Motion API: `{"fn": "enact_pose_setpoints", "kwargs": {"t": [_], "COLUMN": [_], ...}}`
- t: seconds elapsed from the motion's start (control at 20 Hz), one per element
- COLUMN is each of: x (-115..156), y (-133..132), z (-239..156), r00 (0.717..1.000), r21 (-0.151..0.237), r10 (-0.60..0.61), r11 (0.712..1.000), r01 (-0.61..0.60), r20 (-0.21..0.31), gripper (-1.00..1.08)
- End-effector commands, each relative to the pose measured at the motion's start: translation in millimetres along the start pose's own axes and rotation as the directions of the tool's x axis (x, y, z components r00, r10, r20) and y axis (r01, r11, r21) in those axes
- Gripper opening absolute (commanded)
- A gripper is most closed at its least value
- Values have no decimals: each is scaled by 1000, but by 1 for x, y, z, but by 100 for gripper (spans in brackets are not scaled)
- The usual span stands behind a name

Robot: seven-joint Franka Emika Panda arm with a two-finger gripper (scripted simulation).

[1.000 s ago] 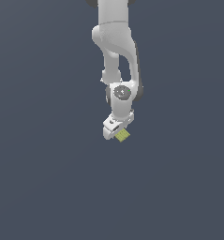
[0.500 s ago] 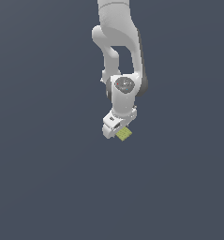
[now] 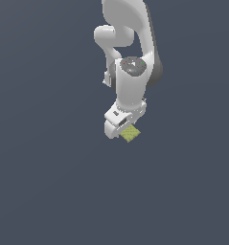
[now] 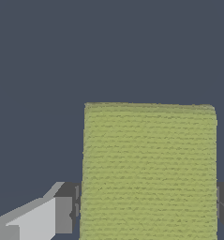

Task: Pick up the object and move it to a goal position.

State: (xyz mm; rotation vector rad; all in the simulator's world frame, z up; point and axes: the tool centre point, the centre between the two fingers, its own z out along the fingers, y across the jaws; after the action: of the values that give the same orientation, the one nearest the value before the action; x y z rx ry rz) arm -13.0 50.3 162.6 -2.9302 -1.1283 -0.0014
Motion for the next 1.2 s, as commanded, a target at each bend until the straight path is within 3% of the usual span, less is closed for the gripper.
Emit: {"fn": "enact_pose_setpoints", "kwargs": {"t": [0.0,0.6,1.15], "x": [9,47,67], "y": [6,35,50], "z": [-25,-123,-169], "r00": [1000,1000,1000], "r21": [0,0,-1], "r10": [0,0,1], "r11": [1000,1000,1000], "r01": [0,0,-1], "r20": [-1,0,1], "gripper": [-100,-100,-100]}}
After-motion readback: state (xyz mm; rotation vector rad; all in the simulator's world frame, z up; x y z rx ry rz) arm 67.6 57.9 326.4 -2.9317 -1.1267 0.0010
